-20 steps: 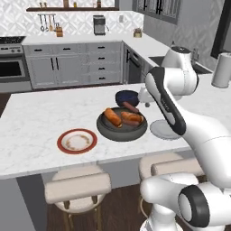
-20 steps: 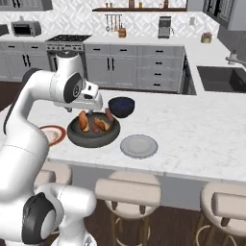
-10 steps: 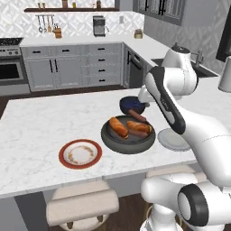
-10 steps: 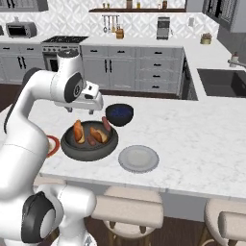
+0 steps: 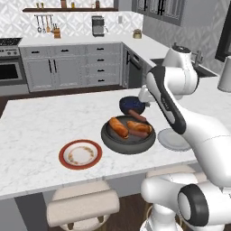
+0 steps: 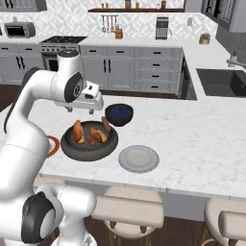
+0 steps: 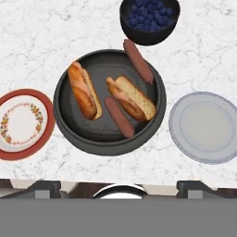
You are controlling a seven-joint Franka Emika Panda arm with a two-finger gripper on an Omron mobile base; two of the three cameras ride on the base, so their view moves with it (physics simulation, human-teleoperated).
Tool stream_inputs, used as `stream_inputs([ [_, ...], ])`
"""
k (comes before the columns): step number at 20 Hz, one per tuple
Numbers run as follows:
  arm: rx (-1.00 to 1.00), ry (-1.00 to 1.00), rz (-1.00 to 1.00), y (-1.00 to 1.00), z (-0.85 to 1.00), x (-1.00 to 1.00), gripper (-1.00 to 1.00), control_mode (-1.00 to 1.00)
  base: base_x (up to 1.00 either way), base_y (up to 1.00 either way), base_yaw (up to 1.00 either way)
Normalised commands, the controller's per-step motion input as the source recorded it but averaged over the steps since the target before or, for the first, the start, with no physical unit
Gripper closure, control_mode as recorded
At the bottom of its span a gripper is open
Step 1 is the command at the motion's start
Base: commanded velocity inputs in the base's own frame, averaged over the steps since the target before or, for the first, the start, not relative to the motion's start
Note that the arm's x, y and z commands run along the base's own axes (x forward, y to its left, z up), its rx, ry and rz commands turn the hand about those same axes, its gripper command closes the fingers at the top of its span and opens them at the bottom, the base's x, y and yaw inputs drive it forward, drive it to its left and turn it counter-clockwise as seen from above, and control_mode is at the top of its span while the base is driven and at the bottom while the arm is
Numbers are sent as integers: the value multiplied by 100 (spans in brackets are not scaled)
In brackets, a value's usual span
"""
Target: Place one bun and one sausage from the bowl on each plate.
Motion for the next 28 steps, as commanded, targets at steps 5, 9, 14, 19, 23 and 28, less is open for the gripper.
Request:
stream_inputs([
  [5, 0, 2, 6, 17, -8, 91, -100, -100, 0, 0, 0],
  [9, 0, 10, 10, 5, -41, 97, -100, -100, 0, 0, 0],
  [14, 0, 2, 10, 31, -55, 87, -100, -100, 0, 0, 0],
  [19, 0, 2, 0, 73, -62, 17, -100, -100, 0, 0, 0],
  [23, 0, 5, 0, 50, -73, -12, -100, -100, 0, 0, 0],
  [28, 0, 1, 0, 20, -61, -22, -100, -100, 0, 0, 0],
])
